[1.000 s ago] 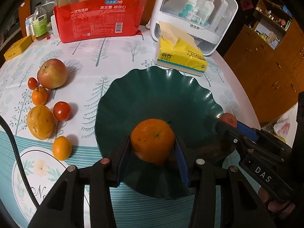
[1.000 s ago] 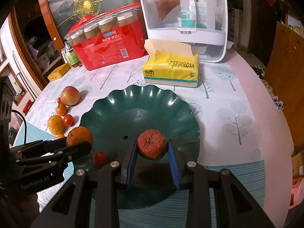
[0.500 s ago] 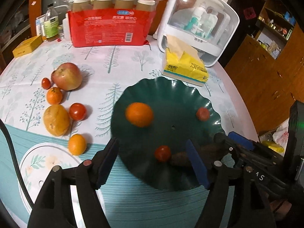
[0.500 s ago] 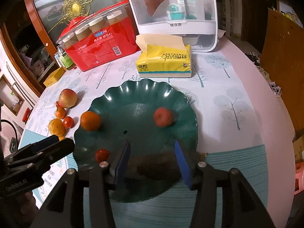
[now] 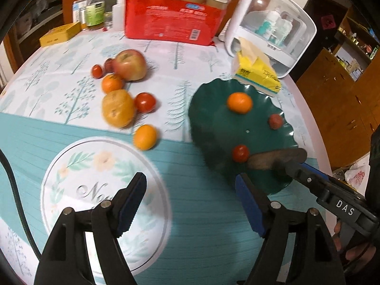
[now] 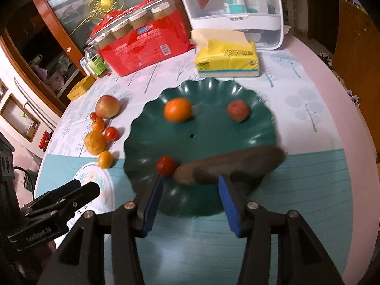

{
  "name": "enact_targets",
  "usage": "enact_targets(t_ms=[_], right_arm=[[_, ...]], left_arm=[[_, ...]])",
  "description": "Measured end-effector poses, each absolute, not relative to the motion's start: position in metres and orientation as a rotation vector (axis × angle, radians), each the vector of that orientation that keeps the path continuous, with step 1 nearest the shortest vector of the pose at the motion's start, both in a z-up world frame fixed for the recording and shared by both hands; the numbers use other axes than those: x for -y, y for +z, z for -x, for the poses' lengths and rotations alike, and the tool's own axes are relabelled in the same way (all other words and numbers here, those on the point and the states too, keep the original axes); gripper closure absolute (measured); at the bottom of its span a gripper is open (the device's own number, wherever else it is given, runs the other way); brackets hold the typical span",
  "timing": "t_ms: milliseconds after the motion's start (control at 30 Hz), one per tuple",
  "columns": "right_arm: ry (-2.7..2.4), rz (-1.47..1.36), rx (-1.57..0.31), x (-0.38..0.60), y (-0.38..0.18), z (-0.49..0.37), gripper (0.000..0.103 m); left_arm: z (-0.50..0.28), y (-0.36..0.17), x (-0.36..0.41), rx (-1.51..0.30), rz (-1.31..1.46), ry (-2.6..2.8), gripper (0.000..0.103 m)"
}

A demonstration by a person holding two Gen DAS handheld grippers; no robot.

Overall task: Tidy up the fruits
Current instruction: 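Withdraw both tools from the plate back toward the fruit group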

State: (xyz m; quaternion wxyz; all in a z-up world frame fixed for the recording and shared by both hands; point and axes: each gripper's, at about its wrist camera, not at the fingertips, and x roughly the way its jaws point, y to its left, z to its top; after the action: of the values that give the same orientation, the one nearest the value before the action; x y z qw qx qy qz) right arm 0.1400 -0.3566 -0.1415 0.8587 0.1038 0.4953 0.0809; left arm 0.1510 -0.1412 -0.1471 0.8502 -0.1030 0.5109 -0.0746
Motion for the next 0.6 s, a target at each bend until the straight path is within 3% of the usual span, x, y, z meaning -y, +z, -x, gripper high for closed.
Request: enact_targets(t_ms=[600], right_arm=[[0.153,-0.35,-1.12,0.279,-0.147,-0.119,0.054]], left_arm=[[-0.134,-0.13,0.042,-1.122,0.135,-0.132,0.023]])
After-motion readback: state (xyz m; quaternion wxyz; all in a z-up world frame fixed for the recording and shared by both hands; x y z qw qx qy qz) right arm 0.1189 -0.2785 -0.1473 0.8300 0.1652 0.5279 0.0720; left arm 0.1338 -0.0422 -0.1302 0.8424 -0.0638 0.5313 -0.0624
